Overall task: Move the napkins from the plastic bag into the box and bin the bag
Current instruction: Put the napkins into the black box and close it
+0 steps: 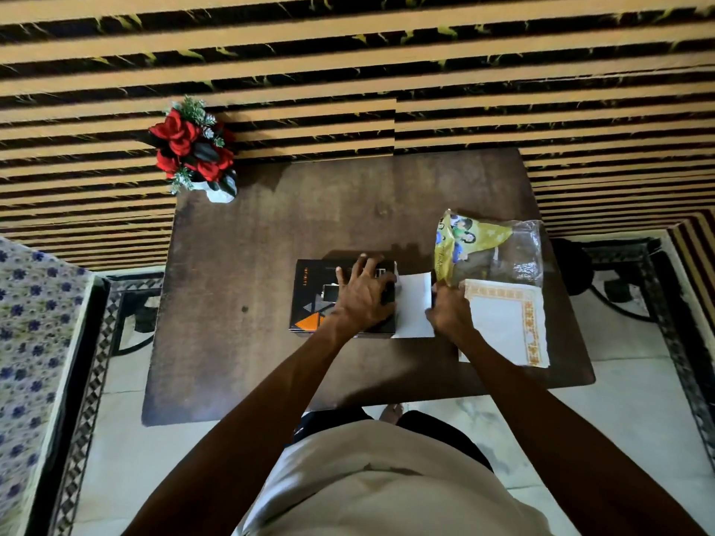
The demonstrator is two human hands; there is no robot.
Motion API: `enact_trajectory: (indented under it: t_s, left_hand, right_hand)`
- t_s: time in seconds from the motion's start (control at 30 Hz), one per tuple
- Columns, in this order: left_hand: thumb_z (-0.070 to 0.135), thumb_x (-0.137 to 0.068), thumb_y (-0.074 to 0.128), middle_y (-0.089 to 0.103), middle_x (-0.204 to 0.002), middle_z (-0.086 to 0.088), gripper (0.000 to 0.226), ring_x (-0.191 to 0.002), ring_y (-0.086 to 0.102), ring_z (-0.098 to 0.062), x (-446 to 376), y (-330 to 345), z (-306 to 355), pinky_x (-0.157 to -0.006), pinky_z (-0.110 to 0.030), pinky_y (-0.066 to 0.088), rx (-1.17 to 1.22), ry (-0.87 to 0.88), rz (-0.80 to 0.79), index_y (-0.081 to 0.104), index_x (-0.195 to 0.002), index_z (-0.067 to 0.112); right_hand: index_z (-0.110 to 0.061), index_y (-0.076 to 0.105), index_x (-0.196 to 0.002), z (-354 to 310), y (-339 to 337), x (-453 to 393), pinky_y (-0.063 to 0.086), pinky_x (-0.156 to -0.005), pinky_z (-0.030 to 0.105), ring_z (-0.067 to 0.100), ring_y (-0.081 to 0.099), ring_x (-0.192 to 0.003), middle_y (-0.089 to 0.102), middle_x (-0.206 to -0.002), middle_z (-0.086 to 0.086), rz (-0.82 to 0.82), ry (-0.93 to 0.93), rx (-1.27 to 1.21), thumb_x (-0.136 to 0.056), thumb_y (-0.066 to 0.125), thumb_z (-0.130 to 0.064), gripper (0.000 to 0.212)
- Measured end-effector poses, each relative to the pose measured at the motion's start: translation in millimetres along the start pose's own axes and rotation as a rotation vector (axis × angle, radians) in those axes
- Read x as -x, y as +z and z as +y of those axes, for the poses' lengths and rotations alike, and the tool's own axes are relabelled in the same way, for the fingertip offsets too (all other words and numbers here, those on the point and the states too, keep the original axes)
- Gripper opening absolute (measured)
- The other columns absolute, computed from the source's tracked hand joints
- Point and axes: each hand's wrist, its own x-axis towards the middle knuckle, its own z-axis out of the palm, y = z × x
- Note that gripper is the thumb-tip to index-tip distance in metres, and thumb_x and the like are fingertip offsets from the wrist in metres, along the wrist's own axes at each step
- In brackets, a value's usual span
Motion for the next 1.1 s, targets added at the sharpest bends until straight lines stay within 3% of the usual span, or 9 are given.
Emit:
enact_trajectory:
  t_s: [0.13,0.27,0.43,0.57,0.7,0.77,0.87,0.93,1.1]
  left_hand:
    - [0.029,-0.077,0.072,0.026,-0.149,-0.010,0.060,-0.145,0.013,-0.036,-2.0,8.0,21.6,-0.111,-0.072,0.013,-0.112,-0.061,-0.044,0.048,-0.133,0.027]
    - [0.042,-0.069,0.078,0.011,-0.158,-0.010,0.085,-0.147,0.002,-0.038,-1.8,13.9,23.8,-0.110,-0.075,0.010,-0.259,-0.064,-0.135,0.036,-0.143,0.030]
    - [0.061,-0.059,0.078,-0.017,-0.162,-0.007,0.120,-0.147,-0.014,-0.041,-0.6,22.9,31.1,-0.107,-0.077,0.008,-0.422,-0.087,-0.242,0.010,-0.152,0.029]
    - [0.066,-0.051,0.080,-0.025,-0.160,-0.006,0.134,-0.145,-0.018,-0.043,-5.1,26.4,39.5,-0.103,-0.079,0.009,-0.460,-0.111,-0.294,0.001,-0.153,0.027]
    - [0.063,-0.048,0.083,-0.027,-0.159,-0.006,0.141,-0.146,-0.015,-0.044,-5.9,21.8,38.5,-0.105,-0.078,0.015,-0.460,-0.101,-0.287,-0.002,-0.153,0.024]
    - [0.063,-0.047,0.083,-0.029,-0.158,-0.007,0.141,-0.146,-0.014,-0.044,-6.9,19.8,38.1,-0.105,-0.078,0.017,-0.457,-0.098,-0.284,-0.002,-0.153,0.023]
    - [0.062,-0.046,0.084,-0.031,-0.157,-0.008,0.143,-0.146,-0.014,-0.044,-7.7,18.9,36.8,-0.105,-0.077,0.018,-0.449,-0.096,-0.292,-0.003,-0.153,0.023]
    - [0.061,-0.044,0.085,-0.032,-0.157,-0.008,0.146,-0.146,-0.013,-0.045,-7.9,18.6,36.2,-0.104,-0.078,0.019,-0.444,-0.093,-0.292,-0.004,-0.153,0.021]
    - [0.060,-0.042,0.086,-0.033,-0.156,-0.009,0.149,-0.145,-0.016,-0.046,-10.3,17.1,35.2,-0.104,-0.078,0.017,-0.428,-0.083,-0.311,-0.005,-0.153,0.019]
  right_hand:
    - [-0.003,0.064,-0.111,19.4,8.9,9.6,0.051,-0.090,0.036,0.034,0.065,-0.103,0.068,-0.114,0.017,-0.049,-0.025,-0.040,-0.080,0.073,-0.024,0.038]
    - [-0.004,0.067,-0.100,34.0,7.3,24.9,0.052,-0.081,0.035,0.033,0.068,-0.095,0.072,-0.101,0.014,0.165,0.024,-0.109,-0.085,0.066,-0.029,0.029]
    - [-0.008,0.050,-0.131,87.1,-14.2,30.1,0.039,-0.104,0.049,0.039,0.047,-0.125,0.053,-0.134,0.019,0.459,0.290,-0.292,-0.087,0.061,-0.031,0.051]
    - [-0.008,0.040,-0.140,152.0,-28.9,19.0,0.036,-0.109,0.054,0.042,0.043,-0.132,0.045,-0.143,0.021,0.226,0.507,-0.452,-0.076,0.072,-0.044,0.080]
    - [-0.010,0.054,-0.120,187.9,-29.1,11.6,0.048,-0.099,0.050,0.026,0.060,-0.112,0.061,-0.123,0.003,0.072,0.478,-0.773,-0.054,0.077,-0.057,0.084]
    - [-0.011,0.052,-0.121,203.2,-25.6,4.4,0.048,-0.099,0.046,0.022,0.057,-0.108,0.056,-0.117,-0.001,0.007,0.451,-0.847,-0.060,0.080,-0.050,0.078]
    - [-0.003,0.065,-0.107,195.1,-42.0,6.5,0.055,-0.088,0.048,0.032,0.069,-0.095,0.071,-0.112,0.014,-0.117,0.457,-0.923,-0.056,0.086,-0.038,0.066]
    - [-0.001,0.062,-0.114,188.0,-54.9,7.8,0.051,-0.090,0.044,0.033,0.064,-0.102,0.068,-0.112,0.014,-0.221,0.427,-0.956,-0.077,0.075,-0.019,0.043]
    - [-0.011,0.062,-0.119,190.6,-66.6,5.7,0.043,-0.102,0.053,0.032,0.061,-0.114,0.068,-0.119,0.012,-0.366,0.447,-0.969,-0.075,0.073,-0.013,0.045]
